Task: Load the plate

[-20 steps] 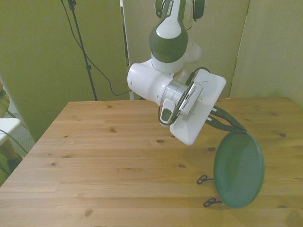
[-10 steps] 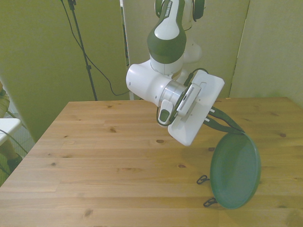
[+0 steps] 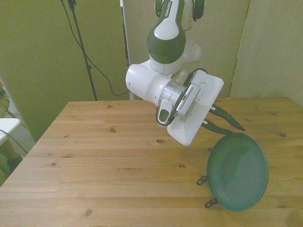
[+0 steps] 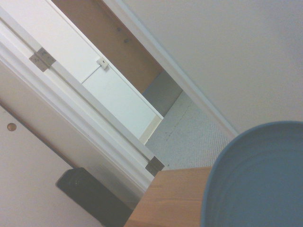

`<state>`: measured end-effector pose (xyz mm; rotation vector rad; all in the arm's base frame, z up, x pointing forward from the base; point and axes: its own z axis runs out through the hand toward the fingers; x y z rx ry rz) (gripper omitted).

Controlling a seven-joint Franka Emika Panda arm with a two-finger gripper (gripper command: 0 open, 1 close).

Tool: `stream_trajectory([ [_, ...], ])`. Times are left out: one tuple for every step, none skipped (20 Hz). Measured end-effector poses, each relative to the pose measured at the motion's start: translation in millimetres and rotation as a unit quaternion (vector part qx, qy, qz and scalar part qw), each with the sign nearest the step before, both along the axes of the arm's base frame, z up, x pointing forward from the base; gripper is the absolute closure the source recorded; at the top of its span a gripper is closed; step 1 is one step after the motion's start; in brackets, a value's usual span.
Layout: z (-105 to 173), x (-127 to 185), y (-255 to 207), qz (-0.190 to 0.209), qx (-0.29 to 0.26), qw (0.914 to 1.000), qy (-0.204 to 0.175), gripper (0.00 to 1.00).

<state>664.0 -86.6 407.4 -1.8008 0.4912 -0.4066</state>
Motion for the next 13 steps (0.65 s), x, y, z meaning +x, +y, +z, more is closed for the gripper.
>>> stream_trajectory([
  [4, 1, 1, 0.001, -0.001, 1.0000, -0.004, 0.00],
  [12, 4, 3, 0.003, -0.002, 0.9999, -0.011, 0.00],
  [22, 6, 6, 0.006, -0.005, 0.9998, -0.021, 0.00],
  [35, 9, 10, 0.010, -0.007, 0.9994, -0.031, 0.00],
  [49, 11, 15, 0.014, -0.011, 0.9989, -0.042, 0.00],
  [63, 13, 20, 0.018, -0.020, 0.9983, -0.051, 0.00],
  [77, 14, 26, 0.021, -0.039, 0.9974, -0.056, 0.00],
  [91, 14, 31, 0.024, -0.064, 0.9958, -0.060, 0.00],
  [103, 13, 36, 0.027, -0.094, 0.9935, -0.058, 0.00],
  [114, 12, 43, 0.032, -0.122, 0.9904, -0.057, 0.00],
  [122, 9, 51, 0.038, -0.150, 0.9864, -0.055, 0.00],
  [130, 7, 59, 0.044, -0.179, 0.9814, -0.055, 0.00],
  [138, 4, 67, 0.051, -0.211, 0.9746, -0.055, 0.00],
])
